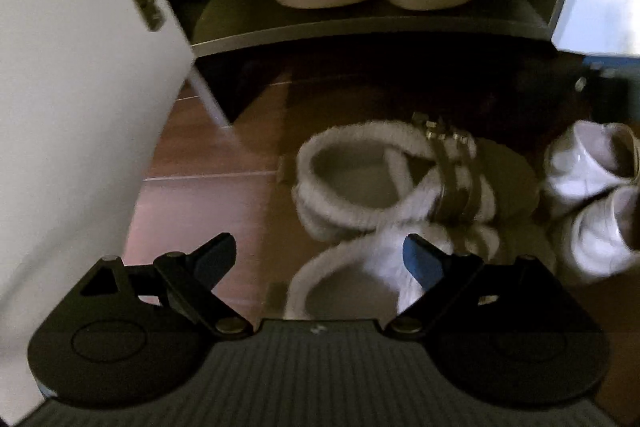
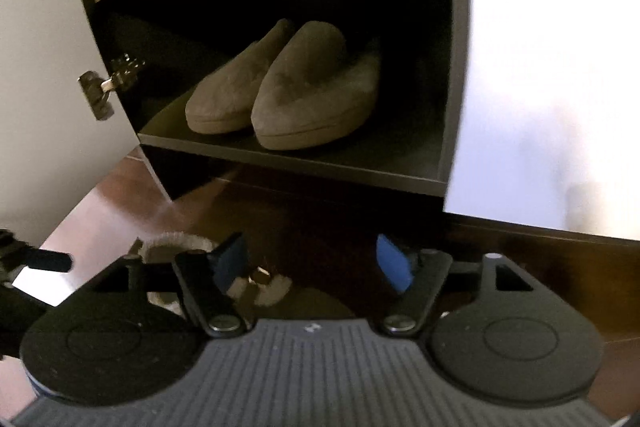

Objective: Organize scattered shoes
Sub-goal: 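Withdraw the right gripper out of the cabinet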

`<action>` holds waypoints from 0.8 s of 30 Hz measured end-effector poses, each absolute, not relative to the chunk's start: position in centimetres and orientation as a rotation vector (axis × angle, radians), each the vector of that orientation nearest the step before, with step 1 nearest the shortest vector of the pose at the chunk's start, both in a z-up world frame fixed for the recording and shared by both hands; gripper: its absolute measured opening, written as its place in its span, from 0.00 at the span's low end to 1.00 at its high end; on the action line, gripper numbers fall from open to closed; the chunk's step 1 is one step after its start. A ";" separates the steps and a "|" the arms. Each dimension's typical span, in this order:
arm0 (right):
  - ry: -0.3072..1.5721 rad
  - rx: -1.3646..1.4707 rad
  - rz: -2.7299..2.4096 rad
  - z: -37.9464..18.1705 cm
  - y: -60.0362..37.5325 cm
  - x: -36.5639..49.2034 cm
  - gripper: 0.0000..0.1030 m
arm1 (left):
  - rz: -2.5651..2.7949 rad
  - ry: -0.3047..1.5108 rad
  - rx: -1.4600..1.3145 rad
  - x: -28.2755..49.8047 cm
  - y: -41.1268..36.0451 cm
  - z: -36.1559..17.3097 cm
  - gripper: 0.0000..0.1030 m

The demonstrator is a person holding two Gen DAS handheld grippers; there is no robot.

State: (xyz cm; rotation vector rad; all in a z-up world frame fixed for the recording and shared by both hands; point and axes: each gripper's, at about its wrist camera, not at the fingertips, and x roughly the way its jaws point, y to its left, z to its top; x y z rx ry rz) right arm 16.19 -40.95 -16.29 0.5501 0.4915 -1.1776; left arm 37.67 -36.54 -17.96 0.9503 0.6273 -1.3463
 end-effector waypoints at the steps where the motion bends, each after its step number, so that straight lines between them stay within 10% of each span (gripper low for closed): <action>1: 0.487 0.546 -1.177 -15.9 -40.7 16.0 0.73 | -1.339 0.622 0.947 37.6 -36.4 -17.6 0.90; 24: 0.514 0.452 -1.124 -13.0 -36.8 15.6 0.82 | -1.323 0.574 0.930 36.4 -34.4 -14.4 0.90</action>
